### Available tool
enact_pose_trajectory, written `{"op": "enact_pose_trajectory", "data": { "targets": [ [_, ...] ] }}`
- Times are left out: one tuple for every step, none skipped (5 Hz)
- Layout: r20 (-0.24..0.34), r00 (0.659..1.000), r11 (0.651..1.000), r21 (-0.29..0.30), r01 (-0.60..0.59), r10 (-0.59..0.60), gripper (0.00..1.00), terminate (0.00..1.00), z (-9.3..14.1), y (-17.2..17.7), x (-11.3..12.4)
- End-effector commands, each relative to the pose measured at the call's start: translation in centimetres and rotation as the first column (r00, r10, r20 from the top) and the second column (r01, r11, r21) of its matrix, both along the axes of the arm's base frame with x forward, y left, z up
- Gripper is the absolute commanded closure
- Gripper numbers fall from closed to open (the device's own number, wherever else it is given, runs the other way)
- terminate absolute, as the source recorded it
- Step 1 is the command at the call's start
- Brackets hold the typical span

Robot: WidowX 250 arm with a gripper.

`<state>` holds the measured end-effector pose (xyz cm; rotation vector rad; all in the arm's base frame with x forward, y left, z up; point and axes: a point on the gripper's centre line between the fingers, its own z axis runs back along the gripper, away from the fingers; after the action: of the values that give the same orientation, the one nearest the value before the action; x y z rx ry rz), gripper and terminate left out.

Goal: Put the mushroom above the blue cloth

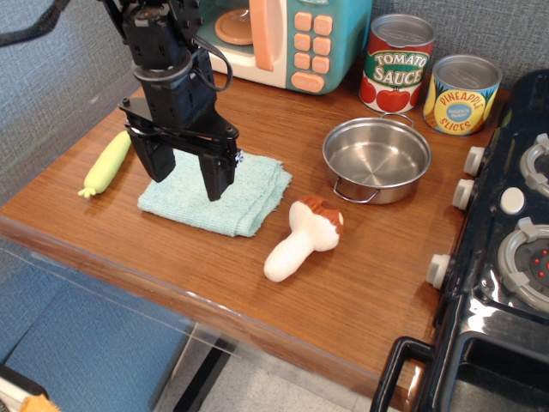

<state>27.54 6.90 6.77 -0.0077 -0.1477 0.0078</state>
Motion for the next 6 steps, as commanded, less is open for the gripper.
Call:
{"op": "enact_pose_trajectory", "data": {
  "targets": [
    [0.0,1.0,1.0,0.0,0.0,0.0,0.0,0.0,0.0,0.0,0.0],
    [0.014,0.999,0.999,-0.001,0.05,-0.05,0.0,0.0,0.1,-1.8,-0.4],
    [0.006,0.992,0.992,-0.006,0.126,-0.126,0.0,0.0,-0.3,-4.6,-0.7],
    [0.029,0.98,0.98,-0.022,0.197,-0.197,0.0,0.0,-0.7,-8.1,-0.9],
    [0.025,0.974,0.974,-0.006,0.226,-0.226,0.0,0.0,-1.9,-9.7,-0.5],
    [-0.04,0.977,0.978,-0.006,0.207,-0.207,0.0,0.0,-4.2,-9.2,0.0]
  ]
}}
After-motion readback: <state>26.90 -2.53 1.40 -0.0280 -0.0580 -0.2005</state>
